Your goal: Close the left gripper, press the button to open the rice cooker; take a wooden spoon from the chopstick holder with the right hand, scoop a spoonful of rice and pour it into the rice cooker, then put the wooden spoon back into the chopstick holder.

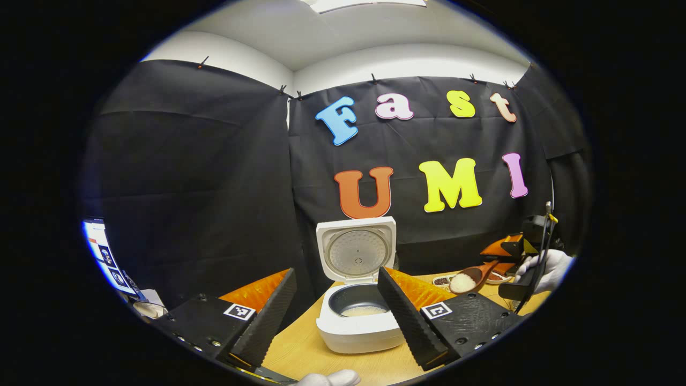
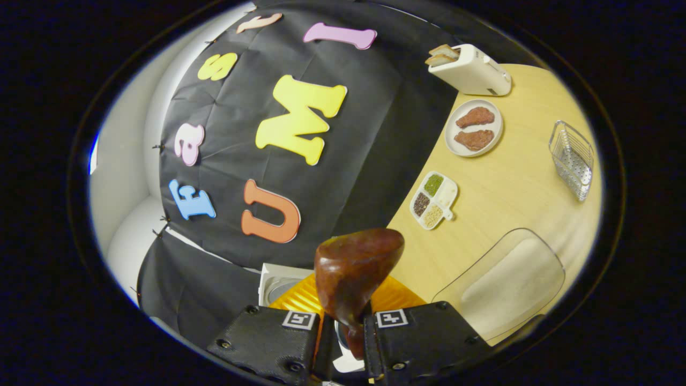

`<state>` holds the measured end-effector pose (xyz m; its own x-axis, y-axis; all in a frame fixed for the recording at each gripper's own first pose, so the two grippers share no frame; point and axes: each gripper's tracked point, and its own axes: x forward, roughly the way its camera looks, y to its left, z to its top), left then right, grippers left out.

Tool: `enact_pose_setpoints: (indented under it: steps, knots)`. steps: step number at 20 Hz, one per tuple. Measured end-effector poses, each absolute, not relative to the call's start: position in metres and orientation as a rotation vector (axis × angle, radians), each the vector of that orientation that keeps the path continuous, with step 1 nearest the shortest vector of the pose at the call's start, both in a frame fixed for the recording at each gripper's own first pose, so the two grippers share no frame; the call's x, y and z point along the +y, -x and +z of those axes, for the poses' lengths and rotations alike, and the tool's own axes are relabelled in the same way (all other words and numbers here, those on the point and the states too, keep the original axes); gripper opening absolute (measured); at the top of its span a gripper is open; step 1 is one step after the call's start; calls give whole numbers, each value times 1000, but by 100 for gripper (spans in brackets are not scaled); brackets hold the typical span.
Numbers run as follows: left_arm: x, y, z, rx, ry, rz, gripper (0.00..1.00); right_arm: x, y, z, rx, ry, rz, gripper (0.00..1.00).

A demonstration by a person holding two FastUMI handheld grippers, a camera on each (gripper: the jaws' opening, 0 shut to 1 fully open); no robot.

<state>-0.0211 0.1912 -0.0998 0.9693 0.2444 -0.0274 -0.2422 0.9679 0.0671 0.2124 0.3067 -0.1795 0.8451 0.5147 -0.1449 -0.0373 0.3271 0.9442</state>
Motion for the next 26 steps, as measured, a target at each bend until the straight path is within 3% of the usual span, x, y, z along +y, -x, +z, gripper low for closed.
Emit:
enact_pose_setpoints:
  steps: [7,17,26]
  knots:
    - [201,31,-109,52,-47,272,97,423,-228,-150,503,-1206,497,28]
    - [212,42,-110,54,-29,310,97,516,-269,-202,578,-1100,473,27]
    - [219,42,-110,57,-27,333,97,561,-268,-222,464,-488,506,28]
